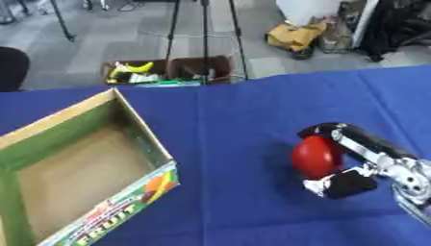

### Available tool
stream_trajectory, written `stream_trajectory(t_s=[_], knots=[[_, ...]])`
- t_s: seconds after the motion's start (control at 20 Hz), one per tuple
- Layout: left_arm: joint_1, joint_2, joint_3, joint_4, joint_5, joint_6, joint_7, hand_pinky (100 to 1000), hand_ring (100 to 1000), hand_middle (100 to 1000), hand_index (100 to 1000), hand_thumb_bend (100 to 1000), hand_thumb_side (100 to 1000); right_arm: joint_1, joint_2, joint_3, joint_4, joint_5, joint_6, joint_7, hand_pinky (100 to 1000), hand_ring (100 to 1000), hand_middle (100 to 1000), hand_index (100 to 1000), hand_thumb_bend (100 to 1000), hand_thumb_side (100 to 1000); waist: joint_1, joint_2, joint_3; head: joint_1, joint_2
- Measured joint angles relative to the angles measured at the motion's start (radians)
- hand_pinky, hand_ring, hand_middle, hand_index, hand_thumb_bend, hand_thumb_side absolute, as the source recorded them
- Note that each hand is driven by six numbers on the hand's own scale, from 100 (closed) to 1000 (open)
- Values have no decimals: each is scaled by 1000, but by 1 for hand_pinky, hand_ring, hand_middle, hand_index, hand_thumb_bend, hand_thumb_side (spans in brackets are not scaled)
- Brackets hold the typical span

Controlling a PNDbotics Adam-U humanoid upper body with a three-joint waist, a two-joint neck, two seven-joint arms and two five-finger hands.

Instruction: Pick up objects on the table and place them in the box.

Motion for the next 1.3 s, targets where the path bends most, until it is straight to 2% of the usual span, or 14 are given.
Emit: stream_trajectory(t_s=[0.15,0.3,0.65,0.7,0.75,1.05,1.1,1.15,1.3], knots=[[0,0,0,0,0,0,0,222,557,603,667,100,856,0,0,0,0,-7,-2,-24,436,535,742,704,100,267,-1,0,-1,0,0],[0,0,0,0,0,1,0,223,557,604,667,100,855,0,0,0,-3,-14,-2,-50,433,524,712,623,100,330,-3,-1,-3,0,3],[0,0,0,0,-2,9,0,225,559,604,666,100,856,9,-1,0,-54,-18,1,-126,426,517,677,528,100,374,-13,-18,-9,-1,5],[0,0,0,0,-2,10,0,225,559,603,666,100,857,9,-1,0,-68,-17,1,-134,426,516,673,508,100,447,-16,-20,-10,-1,6],[0,0,0,0,-2,10,0,226,559,603,666,100,857,9,-2,0,-81,-15,1,-140,425,516,673,502,100,374,-18,-22,-11,-1,6],[-1,0,1,-2,-2,21,-1,227,559,603,666,100,861,7,-12,0,-138,7,-12,-160,422,516,663,465,100,376,-37,-39,-13,-1,14],[-2,0,2,-4,-2,23,-1,227,559,603,666,100,862,2,-13,1,-141,9,-19,-163,422,515,661,460,100,419,-40,-40,-13,-1,15],[-2,0,3,-6,-2,26,-2,228,559,603,666,100,862,-3,-15,3,-142,11,-27,-165,422,515,659,458,100,371,-43,-42,-13,-1,18],[-8,0,3,-8,-2,31,-1,228,559,603,666,100,863,-23,-19,9,-143,11,-49,-172,421,514,653,456,100,366,-54,-52,-12,-1,23]])
